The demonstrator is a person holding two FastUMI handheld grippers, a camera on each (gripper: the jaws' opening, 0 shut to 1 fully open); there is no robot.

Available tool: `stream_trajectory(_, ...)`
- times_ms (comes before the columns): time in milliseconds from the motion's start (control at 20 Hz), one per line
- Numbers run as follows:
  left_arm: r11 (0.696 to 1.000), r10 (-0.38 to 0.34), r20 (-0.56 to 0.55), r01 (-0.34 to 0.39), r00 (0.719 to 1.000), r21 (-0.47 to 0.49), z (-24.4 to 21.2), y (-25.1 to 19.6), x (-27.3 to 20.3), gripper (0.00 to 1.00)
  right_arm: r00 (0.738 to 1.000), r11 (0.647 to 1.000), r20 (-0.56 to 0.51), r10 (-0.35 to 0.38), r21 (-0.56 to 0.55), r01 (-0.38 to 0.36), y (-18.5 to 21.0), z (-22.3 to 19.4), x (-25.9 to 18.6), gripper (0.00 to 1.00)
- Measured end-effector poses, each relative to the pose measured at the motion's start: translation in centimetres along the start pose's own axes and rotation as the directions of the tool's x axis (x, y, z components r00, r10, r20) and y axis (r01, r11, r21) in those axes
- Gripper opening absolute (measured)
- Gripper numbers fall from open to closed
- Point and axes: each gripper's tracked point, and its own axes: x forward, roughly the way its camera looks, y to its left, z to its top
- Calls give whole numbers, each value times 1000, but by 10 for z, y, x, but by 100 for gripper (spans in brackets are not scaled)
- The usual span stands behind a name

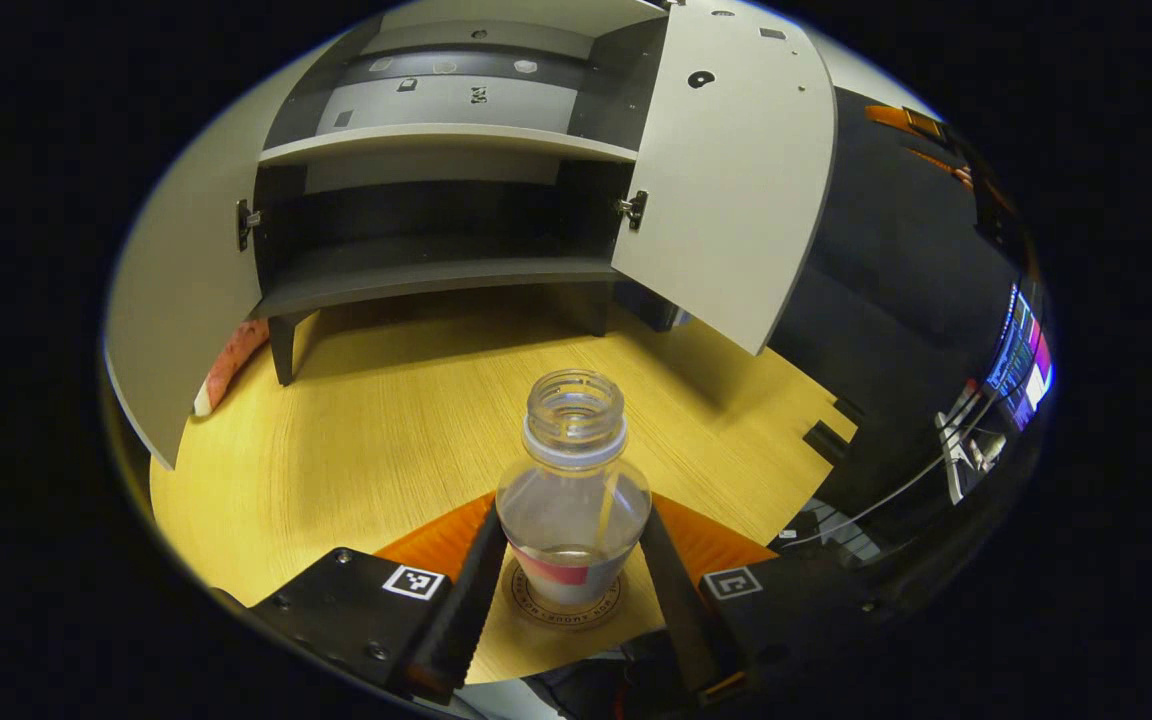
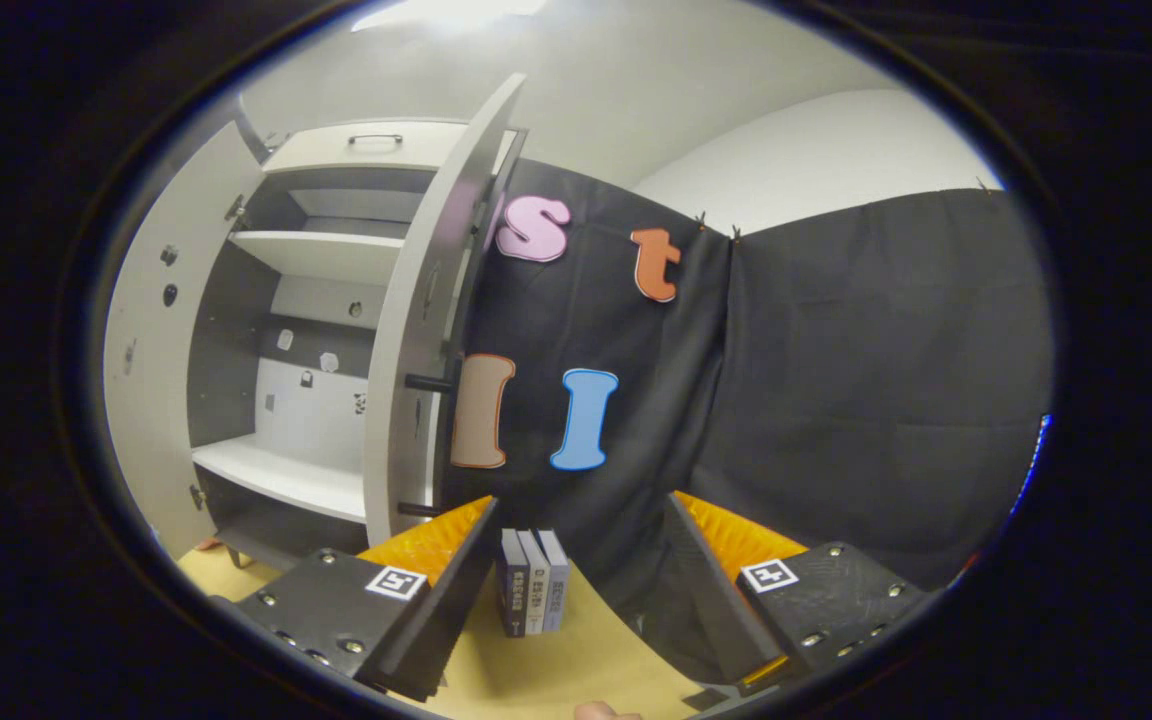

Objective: Grasp the bottle in the cabinet with the left hand and place it on the coaster, then close the right door with the right hand and the left door with the left hand.

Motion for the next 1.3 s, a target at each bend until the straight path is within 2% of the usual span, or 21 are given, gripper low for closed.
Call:
stream_trajectory(200,1000,1,-56,-2,998,-12,-14,-4,-3,81,1000,1000,-6,0,9,1,-1,-4,0,99)
stream_trajectory(700,998,14,-60,-18,998,-57,-10,-6,-4,82,1000,999,-19,-10,30,10,-7,-12,-2,99)
stream_trajectory(750,998,19,-60,-22,998,-54,-10,-6,-4,87,1000,999,-19,-11,31,11,-8,-13,-1,99)
stream_trajectory(850,999,27,-69,-29,997,-30,-10,-6,-4,81,1000,999,-22,-12,35,13,-9,-15,-1,99)
stream_trajectory(1300,998,36,-58,-33,998,53,6,-14,-9,81,999,999,-33,-10,47,11,-9,-20,-2,99)
